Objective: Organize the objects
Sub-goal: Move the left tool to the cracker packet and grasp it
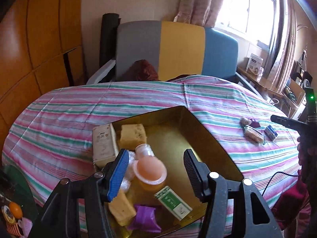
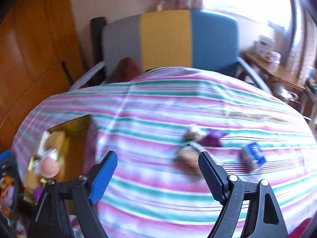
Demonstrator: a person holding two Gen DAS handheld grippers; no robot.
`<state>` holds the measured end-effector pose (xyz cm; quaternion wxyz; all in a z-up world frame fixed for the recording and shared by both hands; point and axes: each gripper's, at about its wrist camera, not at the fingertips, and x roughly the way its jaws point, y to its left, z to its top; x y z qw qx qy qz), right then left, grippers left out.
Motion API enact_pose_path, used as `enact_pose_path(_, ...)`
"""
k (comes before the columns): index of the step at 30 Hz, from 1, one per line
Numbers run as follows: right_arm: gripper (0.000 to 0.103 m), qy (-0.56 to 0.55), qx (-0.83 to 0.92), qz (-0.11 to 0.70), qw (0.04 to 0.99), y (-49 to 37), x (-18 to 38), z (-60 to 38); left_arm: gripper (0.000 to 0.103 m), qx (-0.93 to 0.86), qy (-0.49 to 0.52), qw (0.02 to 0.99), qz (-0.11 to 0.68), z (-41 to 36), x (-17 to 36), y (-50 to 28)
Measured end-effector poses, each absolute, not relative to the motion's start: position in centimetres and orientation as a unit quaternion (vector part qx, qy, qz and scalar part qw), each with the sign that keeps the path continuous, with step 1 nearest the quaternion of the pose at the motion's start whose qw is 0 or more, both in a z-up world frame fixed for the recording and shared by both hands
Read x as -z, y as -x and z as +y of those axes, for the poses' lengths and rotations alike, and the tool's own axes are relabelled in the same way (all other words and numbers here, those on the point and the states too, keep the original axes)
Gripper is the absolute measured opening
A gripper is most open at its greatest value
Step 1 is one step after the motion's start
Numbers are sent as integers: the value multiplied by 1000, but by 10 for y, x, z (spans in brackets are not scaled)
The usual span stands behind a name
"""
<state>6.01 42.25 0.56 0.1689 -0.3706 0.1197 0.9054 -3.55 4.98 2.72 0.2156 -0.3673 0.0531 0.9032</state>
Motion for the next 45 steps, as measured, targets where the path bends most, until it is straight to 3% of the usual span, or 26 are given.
enact_pose_path(10,85,356,-850,205,332,-121,36,565,51,-878,368,294,85,132,-40,37)
enact_pose_path(14,85,338,-836,278,330,-136,43,587,47,-846,400,343,78,184,-34,42)
enact_pose_path(25,86,317,-836,304,329,-146,40,585,47,-743,541,389,59,350,26,62)
enact_pose_path(30,88,308,-832,327,325,-150,41,591,50,-701,620,353,12,391,74,82)
enact_pose_path(32,88,309,-831,334,321,-151,42,594,55,-692,636,340,-15,401,87,88)
enact_pose_path(34,88,310,-828,342,318,-150,44,596,68,-689,647,325,-36,409,96,93)
enact_pose_path(36,88,310,-828,347,314,-150,45,597,69,-684,655,317,-54,418,102,97)
enact_pose_path(45,90,302,-829,362,301,-152,46,599,74,-718,636,283,14,466,109,104)
